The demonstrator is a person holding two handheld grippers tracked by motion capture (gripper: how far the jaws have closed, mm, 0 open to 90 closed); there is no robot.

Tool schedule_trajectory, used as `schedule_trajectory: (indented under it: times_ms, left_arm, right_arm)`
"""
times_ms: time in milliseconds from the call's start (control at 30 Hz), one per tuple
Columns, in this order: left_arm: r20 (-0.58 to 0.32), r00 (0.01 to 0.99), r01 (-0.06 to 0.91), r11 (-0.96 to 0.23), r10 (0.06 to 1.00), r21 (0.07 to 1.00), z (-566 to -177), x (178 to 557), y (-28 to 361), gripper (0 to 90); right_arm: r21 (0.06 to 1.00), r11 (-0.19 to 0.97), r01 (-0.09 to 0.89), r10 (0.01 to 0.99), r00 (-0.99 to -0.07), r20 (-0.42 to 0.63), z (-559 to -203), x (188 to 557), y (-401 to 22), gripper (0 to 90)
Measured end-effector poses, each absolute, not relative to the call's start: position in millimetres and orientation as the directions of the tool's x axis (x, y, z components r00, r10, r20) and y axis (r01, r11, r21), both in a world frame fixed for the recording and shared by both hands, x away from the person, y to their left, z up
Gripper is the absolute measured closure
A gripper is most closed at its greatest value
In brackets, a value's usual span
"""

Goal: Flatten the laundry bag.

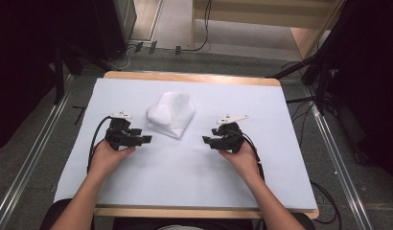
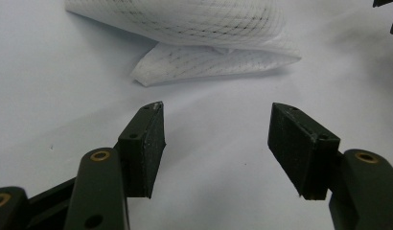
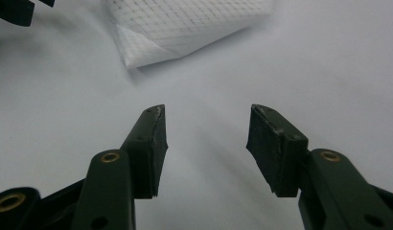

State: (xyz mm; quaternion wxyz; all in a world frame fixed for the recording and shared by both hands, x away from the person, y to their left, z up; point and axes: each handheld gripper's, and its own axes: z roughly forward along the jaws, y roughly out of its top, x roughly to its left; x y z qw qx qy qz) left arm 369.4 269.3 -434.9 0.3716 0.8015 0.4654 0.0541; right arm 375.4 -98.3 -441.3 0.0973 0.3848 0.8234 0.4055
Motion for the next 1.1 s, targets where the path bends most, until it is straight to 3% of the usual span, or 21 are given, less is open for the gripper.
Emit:
schedule_trajectory:
  times_ms: [1100]
  left_arm:
    - [-0.287,0.547,0.73,-0.28,0.787,0.623,-427.5,356.1,272.0,39.5]
  right_arm:
    - [0.752,0.404,0.521,0.661,-0.734,0.154,-421.8,366.5,-72.1,50.6]
